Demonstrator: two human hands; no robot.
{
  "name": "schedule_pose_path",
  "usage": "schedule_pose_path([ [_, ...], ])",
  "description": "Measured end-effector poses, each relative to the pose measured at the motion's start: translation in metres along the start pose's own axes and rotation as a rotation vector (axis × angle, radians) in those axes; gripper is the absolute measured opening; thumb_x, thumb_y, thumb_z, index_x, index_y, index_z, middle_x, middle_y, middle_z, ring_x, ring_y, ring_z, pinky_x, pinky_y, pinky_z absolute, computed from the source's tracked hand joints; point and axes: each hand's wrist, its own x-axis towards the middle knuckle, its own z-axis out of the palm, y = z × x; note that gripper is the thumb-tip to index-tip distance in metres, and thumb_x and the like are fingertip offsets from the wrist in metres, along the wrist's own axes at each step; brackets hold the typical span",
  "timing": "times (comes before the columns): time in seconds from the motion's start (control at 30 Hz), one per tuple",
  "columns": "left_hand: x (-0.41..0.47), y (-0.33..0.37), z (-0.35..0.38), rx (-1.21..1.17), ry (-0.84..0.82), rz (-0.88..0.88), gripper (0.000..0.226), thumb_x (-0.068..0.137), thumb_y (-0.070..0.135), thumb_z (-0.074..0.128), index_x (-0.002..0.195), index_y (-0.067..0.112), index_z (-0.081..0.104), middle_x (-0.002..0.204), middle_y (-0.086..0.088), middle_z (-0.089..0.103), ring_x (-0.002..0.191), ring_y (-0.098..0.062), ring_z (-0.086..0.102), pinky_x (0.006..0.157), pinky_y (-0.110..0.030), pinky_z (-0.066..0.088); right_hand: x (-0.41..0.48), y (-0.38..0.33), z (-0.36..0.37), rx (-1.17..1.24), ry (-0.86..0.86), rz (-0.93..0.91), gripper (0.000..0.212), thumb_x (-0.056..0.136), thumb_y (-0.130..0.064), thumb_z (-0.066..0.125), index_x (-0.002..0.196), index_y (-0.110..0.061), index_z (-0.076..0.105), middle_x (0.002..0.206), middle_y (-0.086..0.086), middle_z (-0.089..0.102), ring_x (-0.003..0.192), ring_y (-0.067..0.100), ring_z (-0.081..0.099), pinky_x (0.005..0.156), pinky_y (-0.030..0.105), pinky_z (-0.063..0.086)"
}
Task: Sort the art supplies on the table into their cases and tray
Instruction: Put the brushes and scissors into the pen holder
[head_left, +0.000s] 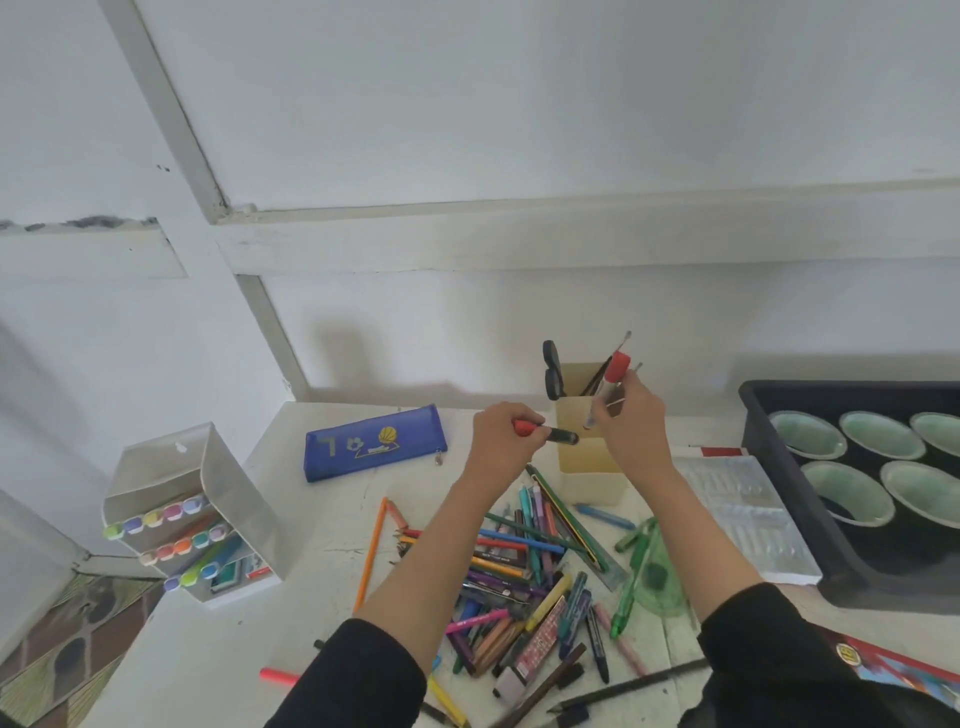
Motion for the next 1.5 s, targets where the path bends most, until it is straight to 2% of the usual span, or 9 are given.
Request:
schedule_pose_path([
  [0.07,0.006,0.002,0.012,0.022,0.015,0.031,0.009,0.078,0.006,0.072,0.087,0.006,0.072,0.084,-0.001,0.061,0.077,-0.021,0.062,0.078,-0.040,0.055,0.005,0.007,0.004,-0.068,-0.010,-0.023,0.012,0.089,-0.007,0.056,0.098,-0.011,0.050,0.083,0.009,0.061,0.072,0.025,0.061,0.064,0.028,0.046],
  [0.2,0.013,0.006,0.024,0.132,0.000,0.058,0.017,0.078,0.005,0.071,0.094,0.002,0.069,0.094,-0.012,0.065,0.083,-0.016,0.053,0.078,-0.018,0.038,0.013,0.010,0.015,-0.156,-0.069,-0.062,0.006,0.095,-0.013,0.049,0.099,-0.008,0.050,0.078,0.006,0.057,0.066,0.022,0.054,0.060,0.028,0.038],
  [0.33,0.014,0.006,0.028,0.042,0.033,-0.025,0.019,0.078,0.009,0.071,0.097,0.005,0.069,0.085,-0.005,0.065,0.075,-0.012,0.058,0.067,-0.007,0.040,0.021,0.012,0.029,-0.130,-0.185,0.010,0.018,0.098,-0.023,0.047,0.104,-0.009,0.056,0.082,0.009,0.066,0.071,0.024,0.063,0.067,0.035,0.053],
  [0.5,0.011,0.000,0.028,0.017,0.022,-0.044,0.014,0.084,0.012,0.068,0.094,0.007,0.074,0.089,-0.007,0.073,0.075,-0.007,0.060,0.071,-0.006,0.043,0.021,0.018,0.044,-0.169,-0.351,0.126,0.029,0.100,-0.025,0.041,0.094,-0.004,0.061,0.082,0.013,0.066,0.073,0.027,0.061,0.068,0.033,0.048],
  [0.63,0.008,-0.010,0.017,0.047,0.023,-0.084,0.015,0.086,0.008,0.063,0.096,0.007,0.074,0.094,-0.006,0.072,0.078,-0.009,0.061,0.075,-0.011,0.044,0.017,0.022,0.042,-0.086,-0.493,0.233,0.018,0.098,-0.009,0.041,0.094,-0.008,0.059,0.088,0.005,0.060,0.086,0.022,0.057,0.086,0.032,0.047],
  [0.83,-0.009,-0.038,-0.008,0.113,0.015,-0.109,0.018,0.086,0.001,0.057,0.091,0.008,0.073,0.094,-0.007,0.071,0.078,-0.013,0.062,0.070,-0.008,0.045,-0.013,0.018,0.031,-0.179,-0.156,0.151,0.029,0.092,-0.003,0.044,0.114,-0.002,0.063,0.100,0.015,0.067,0.084,0.027,0.058,0.071,0.024,0.041],
  [1.0,-0.035,-0.062,-0.031,0.189,-0.020,-0.149,0.019,0.087,0.002,0.057,0.090,0.013,0.073,0.086,0.001,0.068,0.065,0.000,0.057,0.068,-0.011,0.046,-0.056,0.014,0.028,-0.069,0.004,0.043,0.023,0.092,-0.001,0.044,0.102,-0.005,0.065,0.095,0.006,0.060,0.085,0.016,0.050,0.073,0.017,0.032],
  [1.27,-0.085,-0.085,-0.071,0.267,-0.154,-0.157,0.011,0.084,0.010,0.068,0.080,0.020,0.071,0.084,0.005,0.059,0.074,0.001,0.051,0.072,-0.010,0.042,-0.103,0.030,0.038,-0.122,-0.453,-0.079,0.020,0.090,-0.003,0.054,0.093,-0.017,0.068,0.096,0.002,0.064,0.096,0.015,0.049,0.082,0.024,0.037],
  [1.5,-0.109,-0.089,-0.082,0.611,-0.383,-0.225,0.011,0.075,0.041,0.075,0.075,0.030,0.073,0.083,0.016,0.055,0.088,-0.005,0.051,0.089,-0.038,0.035,-0.124,0.017,0.049,-0.180,-0.668,-0.220,0.014,0.087,-0.014,0.064,0.090,-0.026,0.071,0.093,-0.010,0.054,0.095,0.007,0.041,0.090,0.027,0.040],
])
